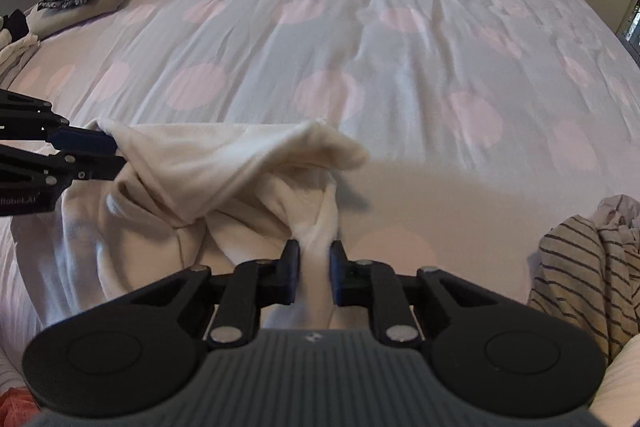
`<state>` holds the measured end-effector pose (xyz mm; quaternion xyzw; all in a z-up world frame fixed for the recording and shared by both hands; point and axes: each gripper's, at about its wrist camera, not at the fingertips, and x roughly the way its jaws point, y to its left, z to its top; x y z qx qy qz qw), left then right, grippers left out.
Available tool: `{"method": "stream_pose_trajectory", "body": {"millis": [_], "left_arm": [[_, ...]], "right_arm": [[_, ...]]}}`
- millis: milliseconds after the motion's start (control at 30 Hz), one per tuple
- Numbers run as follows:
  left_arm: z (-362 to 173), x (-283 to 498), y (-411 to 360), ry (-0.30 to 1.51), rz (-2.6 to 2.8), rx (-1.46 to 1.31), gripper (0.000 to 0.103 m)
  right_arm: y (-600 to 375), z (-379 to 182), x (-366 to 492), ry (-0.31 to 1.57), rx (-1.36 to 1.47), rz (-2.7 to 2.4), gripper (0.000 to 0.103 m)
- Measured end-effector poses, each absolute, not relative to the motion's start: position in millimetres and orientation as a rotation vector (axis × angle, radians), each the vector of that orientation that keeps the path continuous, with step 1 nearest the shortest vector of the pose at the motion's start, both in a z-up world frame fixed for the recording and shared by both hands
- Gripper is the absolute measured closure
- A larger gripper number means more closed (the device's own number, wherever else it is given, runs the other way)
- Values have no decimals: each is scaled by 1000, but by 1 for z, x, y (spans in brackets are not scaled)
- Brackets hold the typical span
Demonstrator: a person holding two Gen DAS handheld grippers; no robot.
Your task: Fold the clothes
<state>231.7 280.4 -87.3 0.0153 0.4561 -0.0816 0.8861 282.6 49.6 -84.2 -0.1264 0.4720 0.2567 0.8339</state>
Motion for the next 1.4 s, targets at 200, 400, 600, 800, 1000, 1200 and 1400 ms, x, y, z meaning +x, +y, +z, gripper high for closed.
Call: {"method": "stream_pose_trajectory", "body": {"millis": [200, 400, 600, 800, 1000, 1200, 1400], "left_arm": [[-75, 232, 286, 922, -105, 49, 81], [-58, 234, 270, 913, -154, 16, 70], [-57, 242, 234, 924, -226, 10, 60], [-77, 262, 206, 971, -247, -12, 60], [-96, 285, 195, 1023, -182, -21, 60], [-103, 292, 211, 1050, -138, -51, 83], [-94, 289, 236, 1023, -125, -110, 98]], "right_arm": [[42, -84, 284, 1001, -269, 525, 86], [40, -84, 282, 989, -263, 523, 76], [40, -77, 278, 961, -265, 543, 67], [35, -77, 275, 972, -266, 566, 67], [22, -84, 259, 1024, -238, 592, 65], [21, -94, 249, 1099, -206, 617, 65], [21, -107, 256, 1131, -184, 580, 98]]}}
